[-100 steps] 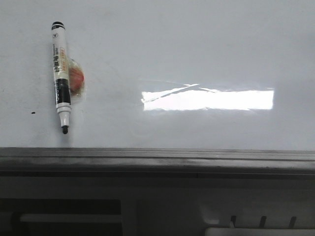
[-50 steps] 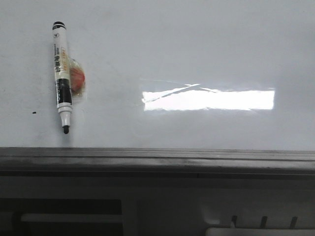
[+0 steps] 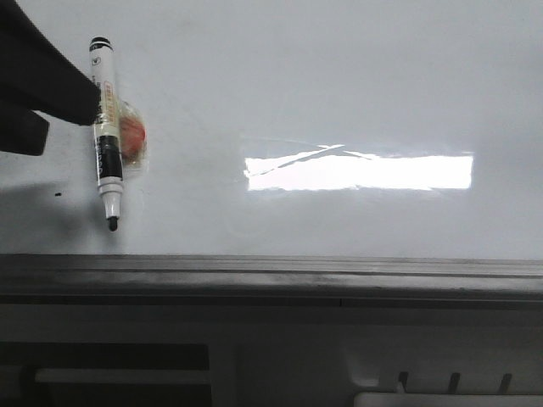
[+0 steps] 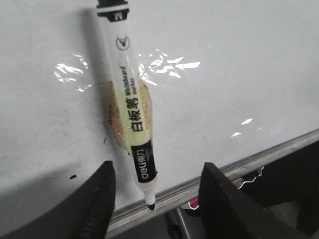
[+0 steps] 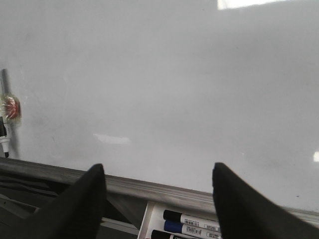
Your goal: Write number 6 on whiteboard
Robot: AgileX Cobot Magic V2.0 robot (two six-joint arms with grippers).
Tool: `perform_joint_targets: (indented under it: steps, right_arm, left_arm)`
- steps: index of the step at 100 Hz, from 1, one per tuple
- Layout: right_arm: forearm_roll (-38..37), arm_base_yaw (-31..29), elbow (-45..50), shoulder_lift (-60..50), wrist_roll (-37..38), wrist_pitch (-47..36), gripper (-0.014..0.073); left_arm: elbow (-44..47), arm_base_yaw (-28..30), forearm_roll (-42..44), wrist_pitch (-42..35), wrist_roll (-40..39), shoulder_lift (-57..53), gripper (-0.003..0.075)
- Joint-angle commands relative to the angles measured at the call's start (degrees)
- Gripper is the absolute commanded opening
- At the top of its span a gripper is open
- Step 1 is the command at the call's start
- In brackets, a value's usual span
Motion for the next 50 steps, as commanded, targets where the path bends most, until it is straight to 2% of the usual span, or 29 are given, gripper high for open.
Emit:
perform_joint_targets:
  steps: [1,22,41,50]
  right_arm:
    - [-0.1,0.0,-2.0,1.1,-0.6,-4.8,0.0416]
    - [-0.1,0.0,-2.0,1.1,-0.6,-4.8,0.0416]
    - [-0.1,0.0,-2.0,1.1,-0.6,-4.9,0.0416]
    - [-0.1,0.0,-2.0,1.1,-0.6,-5.1,0.0416]
  left_arm:
    - [-2.0,-1.1,-2.9,-5.6,-0.5,1.1,0.0349]
    - [-2.0,-1.1,-4.3,-8.9,-0.5,4.6,0.0330]
    - [-2.0,-1.1,-5.2,-8.9,-0.5,7.5,0.0177]
    - [-2.0,-1.1,-6.4,-9.0,-0.5,8.6,0.0154]
